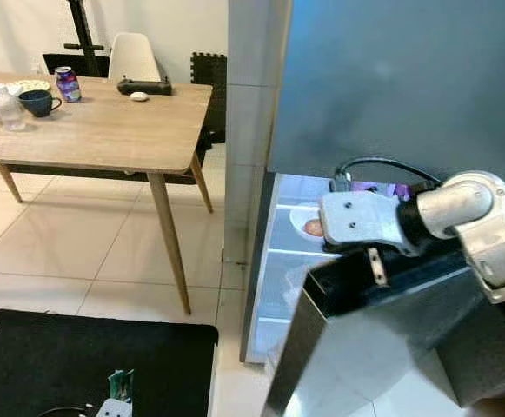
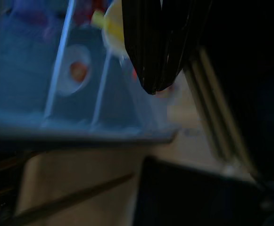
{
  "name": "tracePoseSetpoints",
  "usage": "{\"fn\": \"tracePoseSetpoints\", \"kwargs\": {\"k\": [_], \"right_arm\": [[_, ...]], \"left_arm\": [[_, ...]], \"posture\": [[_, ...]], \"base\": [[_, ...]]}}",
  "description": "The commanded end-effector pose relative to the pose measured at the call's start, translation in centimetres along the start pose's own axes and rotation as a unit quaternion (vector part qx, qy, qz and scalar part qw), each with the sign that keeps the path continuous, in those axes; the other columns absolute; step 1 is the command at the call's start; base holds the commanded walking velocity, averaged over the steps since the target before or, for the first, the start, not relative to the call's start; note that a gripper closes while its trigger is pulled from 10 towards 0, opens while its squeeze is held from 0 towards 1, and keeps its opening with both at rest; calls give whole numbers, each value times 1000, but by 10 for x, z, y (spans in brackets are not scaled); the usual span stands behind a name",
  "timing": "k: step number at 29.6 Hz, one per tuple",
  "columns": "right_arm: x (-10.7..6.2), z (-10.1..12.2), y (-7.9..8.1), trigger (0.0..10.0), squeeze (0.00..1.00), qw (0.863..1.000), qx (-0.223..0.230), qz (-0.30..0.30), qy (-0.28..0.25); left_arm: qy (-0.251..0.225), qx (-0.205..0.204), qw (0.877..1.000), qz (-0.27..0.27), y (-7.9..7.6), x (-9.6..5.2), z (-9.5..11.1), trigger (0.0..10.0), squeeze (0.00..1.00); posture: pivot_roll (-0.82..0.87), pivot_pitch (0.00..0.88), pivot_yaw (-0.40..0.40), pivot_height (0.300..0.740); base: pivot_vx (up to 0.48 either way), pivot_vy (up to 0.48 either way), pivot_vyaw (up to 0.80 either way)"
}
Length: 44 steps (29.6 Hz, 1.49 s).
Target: Restocking fridge
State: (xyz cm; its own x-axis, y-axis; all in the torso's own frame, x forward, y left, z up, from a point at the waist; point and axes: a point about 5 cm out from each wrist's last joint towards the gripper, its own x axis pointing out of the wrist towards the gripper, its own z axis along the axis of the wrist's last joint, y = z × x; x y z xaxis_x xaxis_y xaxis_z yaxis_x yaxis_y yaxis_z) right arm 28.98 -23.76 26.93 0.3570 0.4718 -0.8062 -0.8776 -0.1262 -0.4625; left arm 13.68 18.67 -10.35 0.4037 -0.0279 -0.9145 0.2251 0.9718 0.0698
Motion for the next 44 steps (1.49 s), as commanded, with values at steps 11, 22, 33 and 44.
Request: {"fn": "tracePoseSetpoints", "kwargs": {"k": [11,22,33,44], "right_arm": [[-21,7,6,10000,0,1000,-3,16,-21],[6,40,-8,10000,0,981,1,-71,-181],[78,41,3,10000,0,978,93,-81,-167],[61,-8,20,10000,0,996,85,-40,5]], "left_arm": [[22,-5,1000,-3,-3,-1,-14,10000,0],[21,-5,1000,-1,-1,-1,-12,10000,0],[22,-4,1000,-1,0,-1,-12,10000,0],[20,-7,1000,-2,-1,-1,-11,10000,0]], "posture": [[-98,0,-50,740],[-96,0,-42,740],[-93,0,-39,740],[-92,0,-45,740]], "base": [[0,0,0],[0,0,0],[0,0,0],[0,0,0]]}}
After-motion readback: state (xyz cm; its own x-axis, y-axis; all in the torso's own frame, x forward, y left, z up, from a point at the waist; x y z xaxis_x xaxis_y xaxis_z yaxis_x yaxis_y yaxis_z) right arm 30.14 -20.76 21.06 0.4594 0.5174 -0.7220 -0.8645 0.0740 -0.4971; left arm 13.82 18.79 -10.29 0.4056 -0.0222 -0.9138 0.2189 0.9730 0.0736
